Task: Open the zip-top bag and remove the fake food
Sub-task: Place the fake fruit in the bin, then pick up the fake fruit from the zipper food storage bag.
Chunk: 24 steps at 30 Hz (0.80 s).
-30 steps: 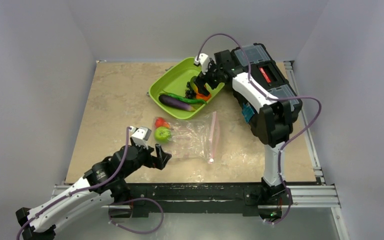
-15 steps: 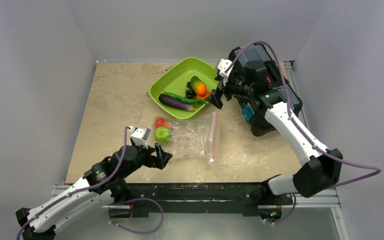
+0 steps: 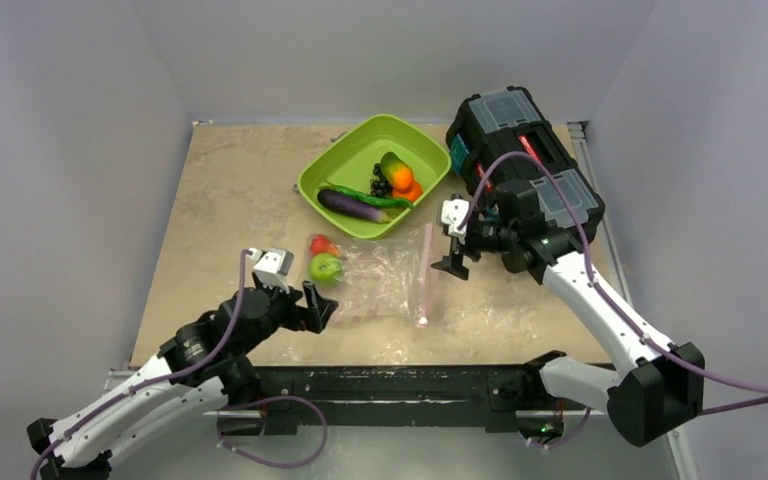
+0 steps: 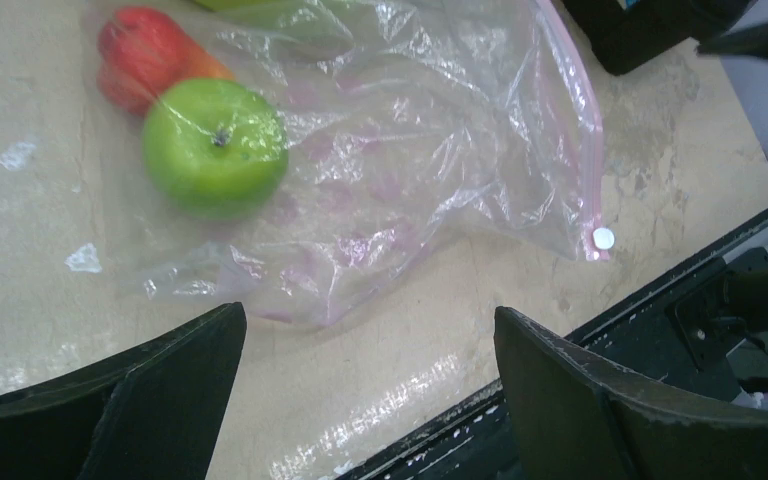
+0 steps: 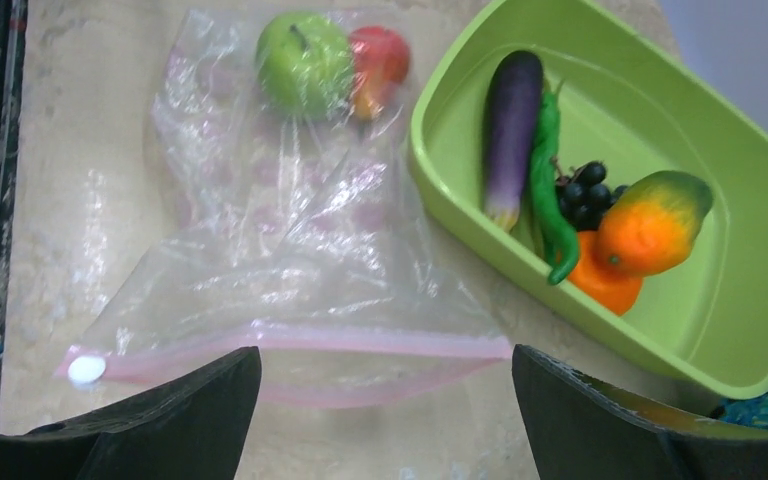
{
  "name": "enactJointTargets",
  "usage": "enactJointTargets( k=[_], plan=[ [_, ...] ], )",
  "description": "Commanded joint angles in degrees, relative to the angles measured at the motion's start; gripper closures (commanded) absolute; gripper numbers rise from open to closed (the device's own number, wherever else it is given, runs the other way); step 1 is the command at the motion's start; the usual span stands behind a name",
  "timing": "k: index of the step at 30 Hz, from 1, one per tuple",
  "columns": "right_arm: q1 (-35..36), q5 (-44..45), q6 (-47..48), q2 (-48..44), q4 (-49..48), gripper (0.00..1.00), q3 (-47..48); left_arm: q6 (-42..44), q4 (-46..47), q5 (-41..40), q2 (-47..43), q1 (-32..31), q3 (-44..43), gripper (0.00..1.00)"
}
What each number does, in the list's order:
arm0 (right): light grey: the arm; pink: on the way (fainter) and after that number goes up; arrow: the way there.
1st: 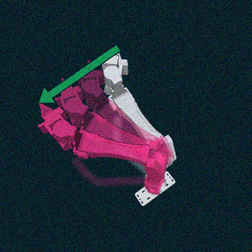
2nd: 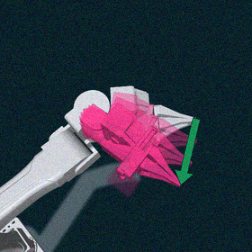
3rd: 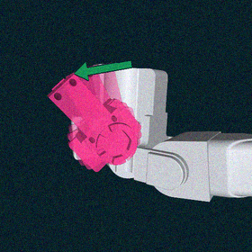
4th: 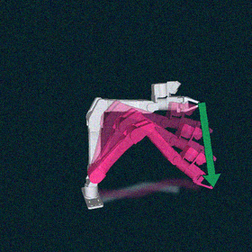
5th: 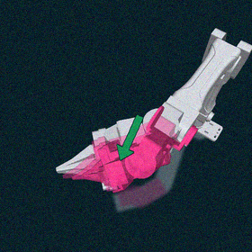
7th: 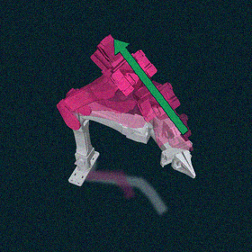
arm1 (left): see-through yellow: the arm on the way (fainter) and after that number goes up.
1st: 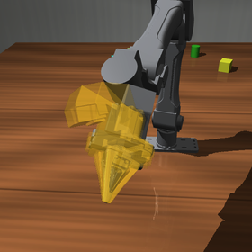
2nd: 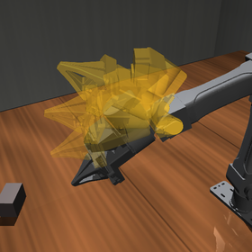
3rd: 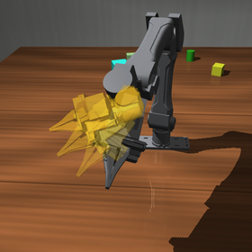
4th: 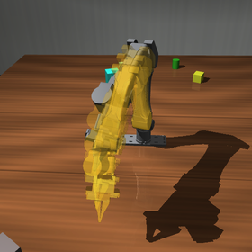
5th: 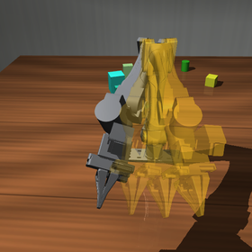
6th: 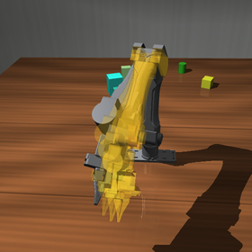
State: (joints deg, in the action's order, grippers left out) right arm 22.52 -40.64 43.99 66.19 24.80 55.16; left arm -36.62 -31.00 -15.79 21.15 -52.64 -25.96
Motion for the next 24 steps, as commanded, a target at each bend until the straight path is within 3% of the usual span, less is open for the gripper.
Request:
enactJointTargets(
  k=[1, 10, 14, 17, 18, 24],
  plan=[
    [-0.1, -2.4, 6.6, -3.6, -0.3, 0.06, -5.7, 3.5, -1.0, -5.2, 0.7, 0.7, -5.3, 0.07],
    [-0.1, -1.8, 12.4, -2.6, -6.2, 0.15, -14.0, 7.9, 4.2, -2.2, 4.5, 6.4, -6.9, 0.09],
    [-0.1, -2.6, 12.0, -0.2, -8.8, 0.34, -15.0, 8.1, 8.1, 2.9, 8.8, 9.9, -6.9, 0.11],
    [0.1, -3.0, 10.7, 2.7, -8.9, 0.6, -13.8, 7.6, 10.4, 5.9, 11.4, 11.9, -6.4, 0.13],
    [0.3, -2.8, 10.6, 3.6, -8.4, 0.64, -13.4, 7.4, 11.1, 6.6, 11.9, 12.4, -6.1, 0.14],
    [1.6, -1.7, 9.4, 5.2, -11.3, 0.55, -14.9, 6.9, 13.9, 9.2, 13.7, 16.2, -3.8, 0.18]
  ],
)
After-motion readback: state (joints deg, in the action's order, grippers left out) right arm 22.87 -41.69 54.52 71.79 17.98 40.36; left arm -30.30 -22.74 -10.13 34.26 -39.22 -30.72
